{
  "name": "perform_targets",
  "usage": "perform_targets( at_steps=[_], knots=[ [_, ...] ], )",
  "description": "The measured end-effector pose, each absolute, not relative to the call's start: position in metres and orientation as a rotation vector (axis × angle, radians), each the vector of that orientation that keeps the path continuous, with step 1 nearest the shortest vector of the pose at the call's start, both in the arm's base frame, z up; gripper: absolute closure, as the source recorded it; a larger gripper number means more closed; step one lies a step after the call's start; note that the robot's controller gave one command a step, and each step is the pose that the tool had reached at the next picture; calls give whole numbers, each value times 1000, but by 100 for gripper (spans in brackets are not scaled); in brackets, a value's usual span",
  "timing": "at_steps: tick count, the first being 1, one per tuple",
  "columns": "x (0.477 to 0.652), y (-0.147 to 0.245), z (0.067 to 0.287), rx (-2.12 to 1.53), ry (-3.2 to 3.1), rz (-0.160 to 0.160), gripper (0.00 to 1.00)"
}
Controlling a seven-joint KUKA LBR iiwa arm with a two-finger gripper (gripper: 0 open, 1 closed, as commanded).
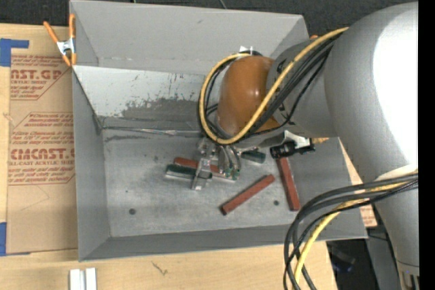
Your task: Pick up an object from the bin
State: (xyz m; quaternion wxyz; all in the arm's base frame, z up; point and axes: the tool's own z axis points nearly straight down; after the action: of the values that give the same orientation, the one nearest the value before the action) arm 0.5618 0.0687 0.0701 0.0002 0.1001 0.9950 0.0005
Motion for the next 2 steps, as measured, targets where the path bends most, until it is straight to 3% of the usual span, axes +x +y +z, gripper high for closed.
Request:
perform_targets(
  at_steps=[1,2],
  knots=[
    [562,69,70,314,3125,2,100],
    [567,50,217,401,3112,1,100]
  ],
)
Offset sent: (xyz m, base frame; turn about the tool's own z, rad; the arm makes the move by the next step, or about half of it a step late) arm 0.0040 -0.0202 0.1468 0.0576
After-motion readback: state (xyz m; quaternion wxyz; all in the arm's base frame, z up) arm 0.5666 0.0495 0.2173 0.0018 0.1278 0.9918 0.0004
